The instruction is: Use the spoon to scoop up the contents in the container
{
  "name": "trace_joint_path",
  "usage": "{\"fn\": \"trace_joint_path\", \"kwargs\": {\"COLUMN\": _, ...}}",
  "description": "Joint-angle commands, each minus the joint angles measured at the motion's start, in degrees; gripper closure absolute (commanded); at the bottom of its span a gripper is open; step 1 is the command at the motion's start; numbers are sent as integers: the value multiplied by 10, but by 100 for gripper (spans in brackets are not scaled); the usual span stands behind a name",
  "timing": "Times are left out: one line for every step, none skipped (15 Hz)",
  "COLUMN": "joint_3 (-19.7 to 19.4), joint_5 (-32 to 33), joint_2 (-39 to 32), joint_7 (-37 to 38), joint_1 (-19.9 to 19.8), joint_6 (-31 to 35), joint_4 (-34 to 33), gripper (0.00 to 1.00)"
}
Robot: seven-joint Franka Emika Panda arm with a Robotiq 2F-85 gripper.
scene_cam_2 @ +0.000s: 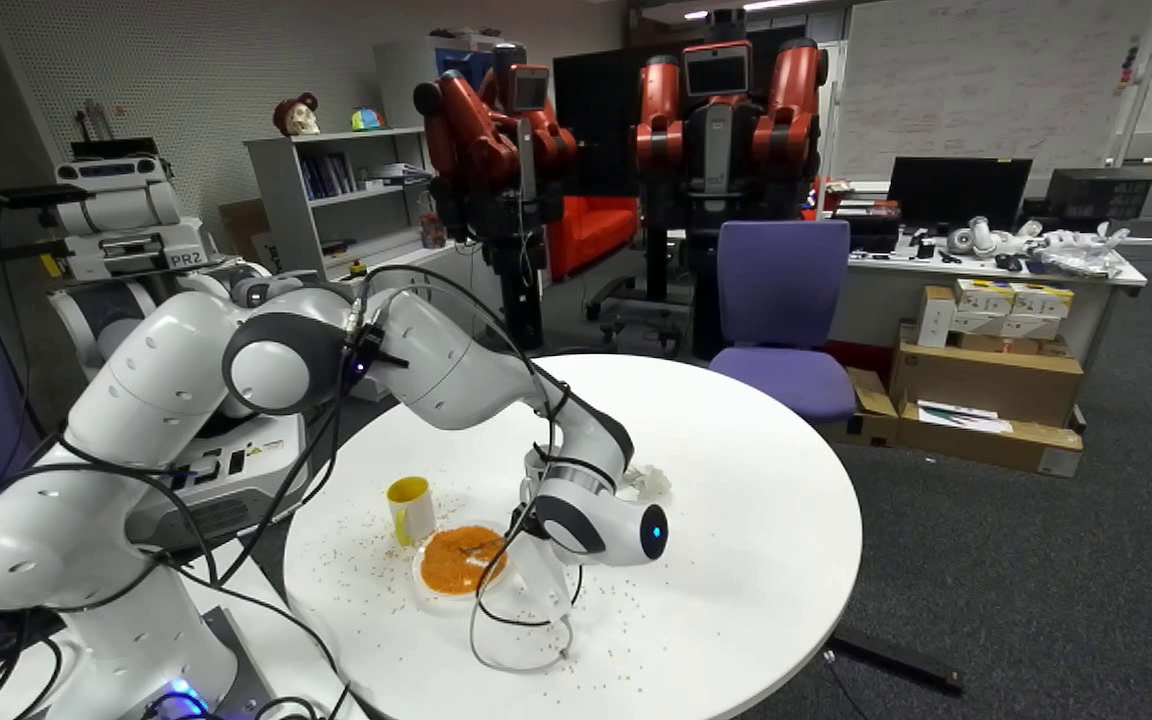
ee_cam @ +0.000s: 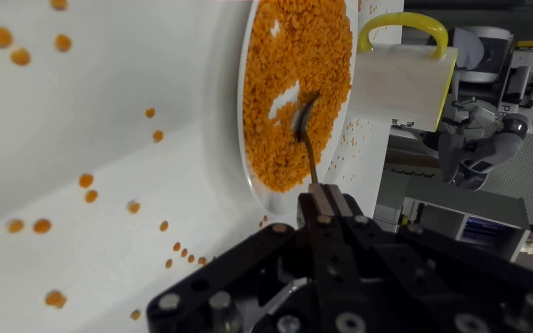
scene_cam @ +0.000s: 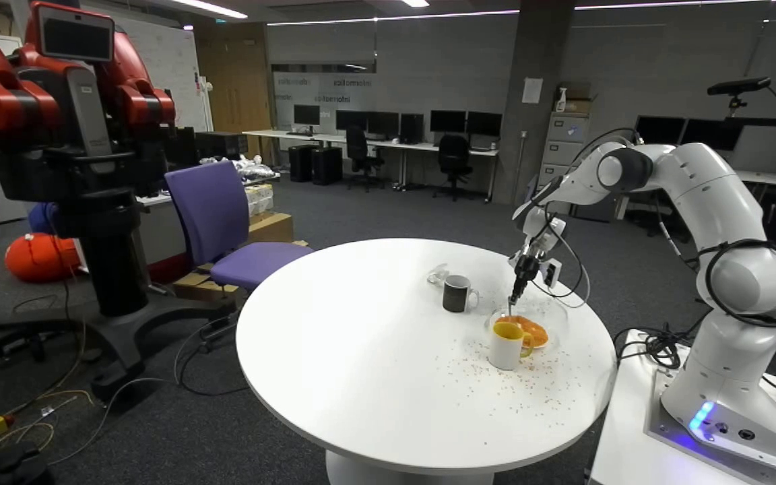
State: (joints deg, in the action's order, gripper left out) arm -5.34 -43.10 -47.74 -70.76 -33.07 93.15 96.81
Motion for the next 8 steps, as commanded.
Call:
{"fn": "trace_joint_path", "kwargs": {"joint_3": 5, "joint_5": -14, "joint_2": -11, "joint_7": -13, "joint_1": -10, "joint_6": -34, "joint_4": -20, "gripper": 100}}
{"fn": "trace_joint_path", "kwargs": {"joint_3": 5, "joint_5": -15, "joint_2": -12, "joint_7": -13, "joint_1": -11, "joint_6": -37, "joint_4": -21, "gripper": 100}}
{"fn": "trace_joint_path", "kwargs": {"joint_3": 6, "joint_5": -19, "joint_2": -14, "joint_7": -14, "joint_1": -13, "joint_6": -42, "joint_4": -23, "gripper": 100}}
{"fn": "trace_joint_path", "kwargs": {"joint_3": 6, "joint_5": -22, "joint_2": -16, "joint_7": -16, "joint_1": -14, "joint_6": -46, "joint_4": -24, "gripper": 100}}
{"fn": "trace_joint_path", "kwargs": {"joint_3": 6, "joint_5": -24, "joint_2": -18, "joint_7": -19, "joint_1": -15, "joint_6": -50, "joint_4": -26, "gripper": 100}}
{"fn": "trace_joint_path", "kwargs": {"joint_3": 5, "joint_5": -26, "joint_2": -20, "joint_7": -21, "joint_1": -15, "joint_6": -54, "joint_4": -29, "gripper": 100}}
{"fn": "trace_joint_path", "kwargs": {"joint_3": 5, "joint_5": -26, "joint_2": -22, "joint_7": -26, "joint_1": -16, "joint_6": -58, "joint_4": -32, "gripper": 100}}
{"fn": "trace_joint_path", "kwargs": {"joint_3": 4, "joint_5": -25, "joint_2": -24, "joint_7": -31, "joint_1": -16, "joint_6": -62, "joint_4": -34, "gripper": 100}}
